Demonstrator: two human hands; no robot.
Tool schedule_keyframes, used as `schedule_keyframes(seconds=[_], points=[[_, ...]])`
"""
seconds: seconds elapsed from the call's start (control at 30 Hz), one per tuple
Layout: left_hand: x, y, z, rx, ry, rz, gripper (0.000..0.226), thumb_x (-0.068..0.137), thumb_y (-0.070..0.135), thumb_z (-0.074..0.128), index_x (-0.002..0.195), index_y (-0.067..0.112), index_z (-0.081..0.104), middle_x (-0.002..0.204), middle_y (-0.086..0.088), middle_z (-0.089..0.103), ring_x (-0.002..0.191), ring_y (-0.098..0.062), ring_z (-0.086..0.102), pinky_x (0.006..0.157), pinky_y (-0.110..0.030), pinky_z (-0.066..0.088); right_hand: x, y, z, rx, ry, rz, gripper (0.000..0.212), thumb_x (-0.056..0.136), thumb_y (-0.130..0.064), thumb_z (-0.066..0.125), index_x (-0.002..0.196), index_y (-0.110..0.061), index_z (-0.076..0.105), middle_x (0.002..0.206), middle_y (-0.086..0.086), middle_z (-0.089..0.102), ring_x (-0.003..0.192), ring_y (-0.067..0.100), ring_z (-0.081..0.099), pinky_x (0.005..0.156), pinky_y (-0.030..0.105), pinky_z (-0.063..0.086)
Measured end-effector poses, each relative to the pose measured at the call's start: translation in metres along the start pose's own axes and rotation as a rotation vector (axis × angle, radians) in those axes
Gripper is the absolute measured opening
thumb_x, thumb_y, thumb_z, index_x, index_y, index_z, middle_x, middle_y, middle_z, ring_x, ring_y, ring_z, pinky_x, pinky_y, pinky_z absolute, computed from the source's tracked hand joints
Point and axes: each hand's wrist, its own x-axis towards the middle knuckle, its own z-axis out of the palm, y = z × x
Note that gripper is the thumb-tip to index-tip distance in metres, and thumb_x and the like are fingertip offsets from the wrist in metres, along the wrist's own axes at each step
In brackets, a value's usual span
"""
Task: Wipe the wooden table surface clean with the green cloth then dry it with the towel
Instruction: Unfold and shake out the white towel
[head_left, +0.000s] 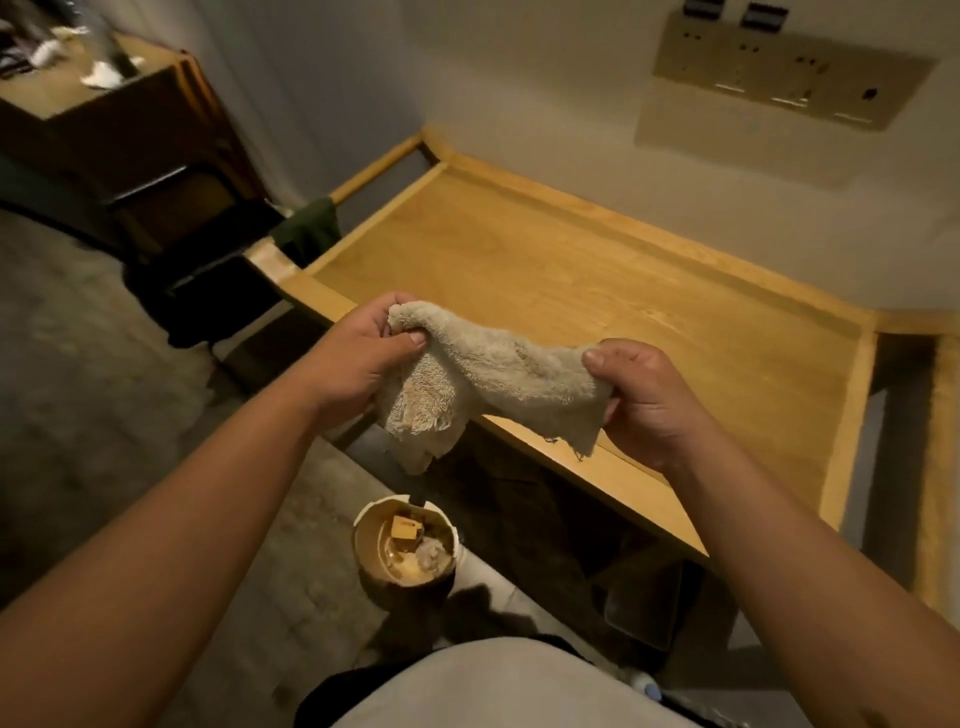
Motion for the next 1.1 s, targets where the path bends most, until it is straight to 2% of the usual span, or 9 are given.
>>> schedule_keyframes(seconds=[0.07, 0.13, 0.23, 0.33, 0.43, 0.63, 0.83, 0.93, 1.1], points=[[-0.012, -0.002, -0.031, 0.01, 0.017, 0.002, 0.025, 0.1, -0.007, 0.048, 0.101, 0.017, 0.057, 0.078, 0.012, 0.071, 0.074, -0.004, 0.067, 0.066, -0.02, 0.055, 0.01, 0.003, 0.026, -0.047, -0.009, -0.043, 0.022, 0.074, -0.013, 0.074, 0.055, -0.017, 0.063, 0.056, 0.0, 0.05, 0.06, 0.019, 0.042, 0.061, 0.034, 0.031], [-0.024, -0.005, -0.061, 0.024, 0.031, 0.005, 0.026, 0.099, -0.007, 0.051, 0.102, 0.018, 0.057, 0.081, 0.009, 0.072, 0.078, -0.007, 0.069, 0.069, -0.023, 0.056, 0.02, 0.006, 0.054, -0.152, -0.041, -0.09, 0.014, 0.07, -0.011, 0.076, 0.068, -0.017, 0.064, 0.069, 0.006, 0.058, 0.071, 0.021, 0.052, 0.067, 0.036, 0.042], [-0.044, -0.01, -0.106, 0.032, 0.049, 0.006, 0.025, 0.098, -0.006, 0.053, 0.103, 0.018, 0.058, 0.084, 0.007, 0.075, 0.08, -0.008, 0.071, 0.069, -0.024, 0.058, 0.038, 0.012, 0.095, -0.228, -0.12, -0.098, 0.045, 0.077, 0.01, 0.073, 0.098, -0.02, 0.048, 0.093, 0.016, 0.058, 0.086, 0.023, 0.06, 0.075, 0.036, 0.054], [-0.061, -0.014, -0.153, 0.011, 0.067, 0.006, 0.026, 0.097, -0.006, 0.056, 0.106, 0.019, 0.058, 0.087, 0.005, 0.077, 0.082, -0.009, 0.074, 0.068, -0.023, 0.058, 0.053, 0.02, 0.139, -0.34, -0.118, -0.104, 0.05, 0.081, 0.009, 0.071, 0.114, -0.027, 0.058, 0.096, 0.003, 0.064, 0.088, 0.013, 0.063, 0.077, 0.026, 0.054], [-0.073, -0.017, -0.195, 0.016, 0.072, -0.01, 0.03, 0.092, -0.005, 0.064, 0.109, 0.019, 0.062, 0.091, 0.002, 0.079, 0.085, -0.014, 0.076, 0.068, -0.023, 0.059, 0.065, 0.03, 0.177, -0.509, -0.127, -0.143, 0.029, 0.085, -0.001, 0.072, 0.096, -0.027, 0.074, 0.092, -0.009, 0.072, 0.084, 0.004, 0.065, 0.071, 0.02, 0.053], [-0.07, -0.028, -0.251, 0.168, 0.173, -0.035, 0.023, 0.088, 0.006, 0.074, 0.095, 0.028, 0.076, 0.092, 0.005, 0.08, 0.088, -0.011, 0.076, 0.071, -0.022, 0.059, 0.083, 0.047, 0.231, -0.536, -0.036, -0.199, 0.015, 0.094, -0.009, 0.065, 0.087, -0.022, 0.069, 0.075, -0.018, 0.068, 0.069, -0.004, 0.061, 0.058, 0.015, 0.048], [-0.042, -0.027, -0.271, 0.168, 0.296, 0.019, 0.023, 0.092, 0.003, 0.07, 0.092, 0.026, 0.073, 0.08, 0.014, 0.078, 0.077, -0.001, 0.073, 0.065, -0.014, 0.054, 0.11, 0.044, 0.25, -0.516, -0.008, -0.281, 0.024, 0.088, -0.002, 0.071, 0.094, -0.025, 0.065, 0.077, -0.011, 0.068, 0.071, 0.005, 0.061, 0.059, 0.02, 0.05], [-0.025, -0.023, -0.279, 0.217, 0.338, 0.03, 0.023, 0.092, 0.0, 0.069, 0.092, 0.024, 0.071, 0.077, 0.013, 0.077, 0.075, 0.003, 0.071, 0.064, -0.011, 0.052, 0.136, 0.036, 0.248, -0.649, -0.056, -0.248, 0.04, 0.086, -0.004, 0.073, 0.104, -0.038, 0.061, 0.09, -0.003, 0.069, 0.08, 0.012, 0.066, 0.07, 0.027, 0.056], [0.004, -0.015, -0.305, 0.382, 0.367, 0.004, 0.02, 0.093, 0.006, 0.07, 0.093, 0.026, 0.068, 0.093, 0.001, 0.073, 0.084, -0.007, 0.067, 0.073, -0.02, 0.054, 0.184, 0.03, 0.257, -0.775, -0.137, -0.263, 0.046, 0.083, 0.0, 0.074, 0.101, -0.04, 0.061, 0.094, -0.01, 0.068, 0.083, -0.002, 0.063, 0.071, 0.015, 0.052]])
